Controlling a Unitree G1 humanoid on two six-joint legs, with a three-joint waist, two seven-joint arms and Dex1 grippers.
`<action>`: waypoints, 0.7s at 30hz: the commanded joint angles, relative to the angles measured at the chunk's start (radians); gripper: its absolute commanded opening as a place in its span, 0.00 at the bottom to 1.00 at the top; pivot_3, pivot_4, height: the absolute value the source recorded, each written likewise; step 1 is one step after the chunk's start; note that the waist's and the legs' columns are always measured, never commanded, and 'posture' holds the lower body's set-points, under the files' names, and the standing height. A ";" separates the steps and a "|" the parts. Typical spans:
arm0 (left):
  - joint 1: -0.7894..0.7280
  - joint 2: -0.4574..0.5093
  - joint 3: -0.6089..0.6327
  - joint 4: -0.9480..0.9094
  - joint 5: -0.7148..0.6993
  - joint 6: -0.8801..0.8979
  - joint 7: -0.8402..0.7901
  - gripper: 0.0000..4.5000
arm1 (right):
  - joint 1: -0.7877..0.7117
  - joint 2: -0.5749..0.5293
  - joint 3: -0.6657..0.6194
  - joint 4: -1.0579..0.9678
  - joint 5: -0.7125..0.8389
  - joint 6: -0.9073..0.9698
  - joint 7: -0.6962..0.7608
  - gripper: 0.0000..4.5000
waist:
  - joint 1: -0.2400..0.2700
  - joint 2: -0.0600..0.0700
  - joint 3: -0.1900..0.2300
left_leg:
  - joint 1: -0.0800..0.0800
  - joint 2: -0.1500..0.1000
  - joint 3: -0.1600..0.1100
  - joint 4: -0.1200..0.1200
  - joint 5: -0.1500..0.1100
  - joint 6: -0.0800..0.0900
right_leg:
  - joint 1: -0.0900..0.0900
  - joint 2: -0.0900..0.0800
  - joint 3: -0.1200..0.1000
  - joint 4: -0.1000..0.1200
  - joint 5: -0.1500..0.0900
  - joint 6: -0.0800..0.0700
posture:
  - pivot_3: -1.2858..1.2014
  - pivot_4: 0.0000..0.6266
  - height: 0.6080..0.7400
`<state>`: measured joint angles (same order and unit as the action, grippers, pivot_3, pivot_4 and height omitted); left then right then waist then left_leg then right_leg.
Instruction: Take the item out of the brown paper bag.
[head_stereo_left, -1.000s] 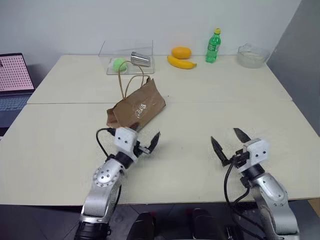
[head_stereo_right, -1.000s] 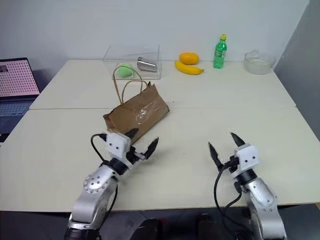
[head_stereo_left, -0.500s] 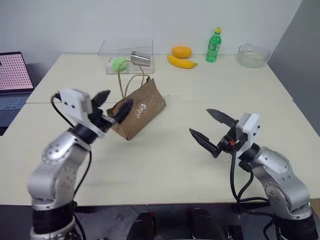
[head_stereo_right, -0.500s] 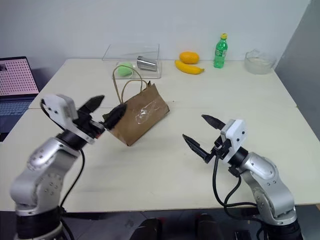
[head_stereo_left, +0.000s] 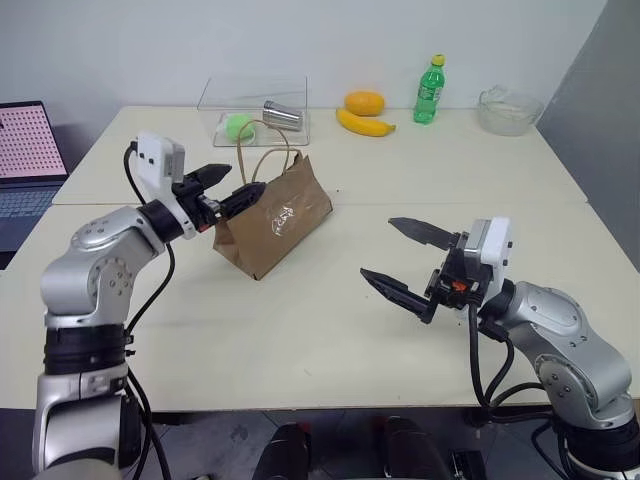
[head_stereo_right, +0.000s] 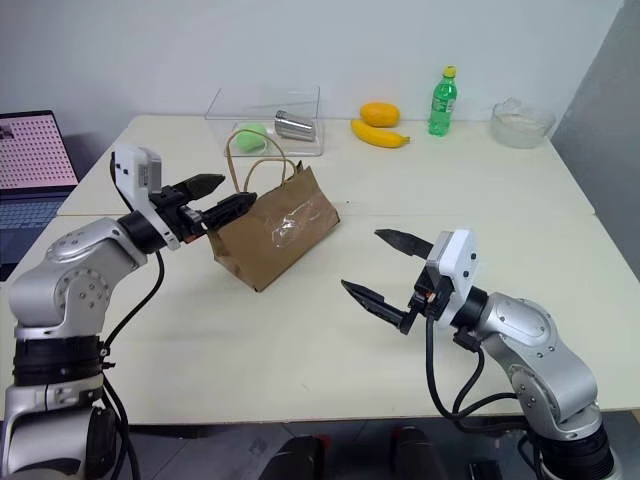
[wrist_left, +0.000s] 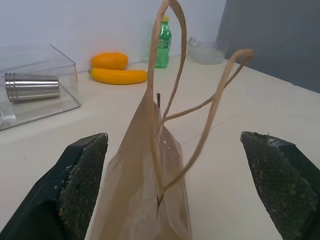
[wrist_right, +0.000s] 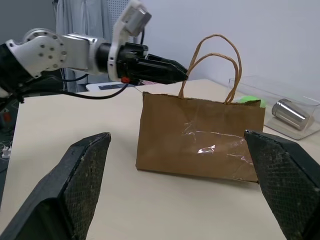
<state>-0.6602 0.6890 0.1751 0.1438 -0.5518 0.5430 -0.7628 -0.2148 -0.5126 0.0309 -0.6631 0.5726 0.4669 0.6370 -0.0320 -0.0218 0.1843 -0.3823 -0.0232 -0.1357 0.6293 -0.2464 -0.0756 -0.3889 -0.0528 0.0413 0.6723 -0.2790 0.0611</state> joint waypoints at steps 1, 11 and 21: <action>-0.088 0.017 -0.022 0.094 0.062 -0.082 -0.058 1.00 | 0.001 -0.011 -0.021 -0.047 0.012 0.004 -0.013 1.00 | 0.000 0.000 0.000 | 0.000 0.000 0.000 0.000 0.000 0.000 | 0.000 0.000 0.000 0.000 0.000 0.000 | 0.52 0.24 1.00; -0.284 -0.007 -0.065 0.346 0.157 -0.205 -0.176 1.00 | 0.012 -0.026 -0.032 -0.074 0.013 0.020 -0.035 1.00 | -0.001 -0.001 0.000 | 0.000 0.000 0.000 0.000 0.000 0.000 | 0.000 0.000 0.000 0.000 0.000 0.000 | 0.52 0.24 1.00; -0.426 -0.037 -0.095 0.549 0.238 -0.315 -0.259 0.36 | 0.004 -0.043 -0.030 -0.079 0.017 0.030 -0.030 1.00 | -0.002 -0.001 0.001 | -0.001 0.000 0.000 0.000 0.000 0.000 | 0.000 0.000 0.000 0.001 0.000 0.000 | 0.52 0.24 1.00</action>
<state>-1.0397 0.6476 0.0746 0.6838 -0.3267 0.2664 -1.0068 -0.2043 -0.5474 0.0205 -0.7027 0.5726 0.4993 0.6083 -0.0336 -0.0228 0.1849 -0.3829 -0.0234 -0.1359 0.6296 -0.2464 -0.0755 -0.3894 -0.0528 0.0410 0.6729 -0.2790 0.0613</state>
